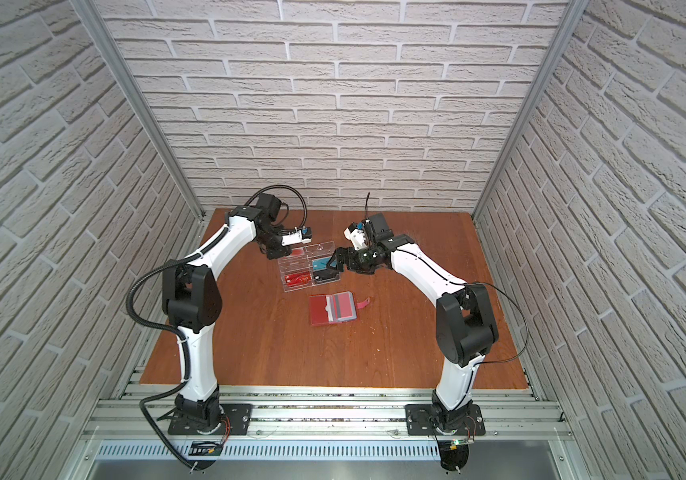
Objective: Take the credit cards out of the card holder
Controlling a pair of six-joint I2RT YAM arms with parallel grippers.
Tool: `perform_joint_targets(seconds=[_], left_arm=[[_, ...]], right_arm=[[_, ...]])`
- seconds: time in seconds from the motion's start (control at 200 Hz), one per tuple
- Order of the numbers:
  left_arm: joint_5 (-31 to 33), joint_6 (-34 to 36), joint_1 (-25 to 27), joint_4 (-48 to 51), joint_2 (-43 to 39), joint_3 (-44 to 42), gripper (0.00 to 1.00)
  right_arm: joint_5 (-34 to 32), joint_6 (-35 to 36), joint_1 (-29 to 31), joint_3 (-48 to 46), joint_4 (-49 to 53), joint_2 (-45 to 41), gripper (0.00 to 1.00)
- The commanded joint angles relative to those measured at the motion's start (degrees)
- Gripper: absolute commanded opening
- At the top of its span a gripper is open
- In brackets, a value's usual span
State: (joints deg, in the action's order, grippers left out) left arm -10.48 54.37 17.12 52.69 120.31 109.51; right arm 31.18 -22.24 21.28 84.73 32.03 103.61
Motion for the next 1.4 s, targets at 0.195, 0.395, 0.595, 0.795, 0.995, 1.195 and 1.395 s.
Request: perform_joint_targets(seconds=[0.195, 0.395, 0.595, 0.795, 0.995, 1.195, 1.395], left_arm=[[0.5, 0.6, 0.7, 0.2, 1.0, 1.2, 0.07], [0.8, 0.4, 0.7, -0.1, 0.7, 1.0, 0.13], [2.0, -0.1, 0.7, -0.6, 0.1, 0.8, 0.14], [1.9, -0.5, 0.6, -0.7, -1.0, 0.6, 0.16], [2.1, -1.4, 0.6, -1.4, -2.7, -0.5, 0.17], [2.0, -2.4, 0.6, -2.3, -4.2, -1.4, 0.18], [1.1, -3.2, 0.5, -2.7, -5.2, -1.8, 0.2]], right_arm=[[0.9, -0.2, 0.3, -0.7, -1.5, -0.4, 0.95], [1.0, -0.4, 0.4, -0.8, -1.7, -0.6, 0.96], [1.1, -0.5, 0.3, -0.9, -1.7, -0.7, 0.96], [1.2, -1.0, 0.3, -1.1, -2.1, -1.0, 0.96], [1.3, -1.1, 0.3, -1.3, -2.2, -1.6, 0.96], [1.6, -1.2, 0.4, -1.5, -1.6, -2.3, 0.96], [1.1, -1.1, 0.4, -1.6, -1.0, -3.5, 0.96]])
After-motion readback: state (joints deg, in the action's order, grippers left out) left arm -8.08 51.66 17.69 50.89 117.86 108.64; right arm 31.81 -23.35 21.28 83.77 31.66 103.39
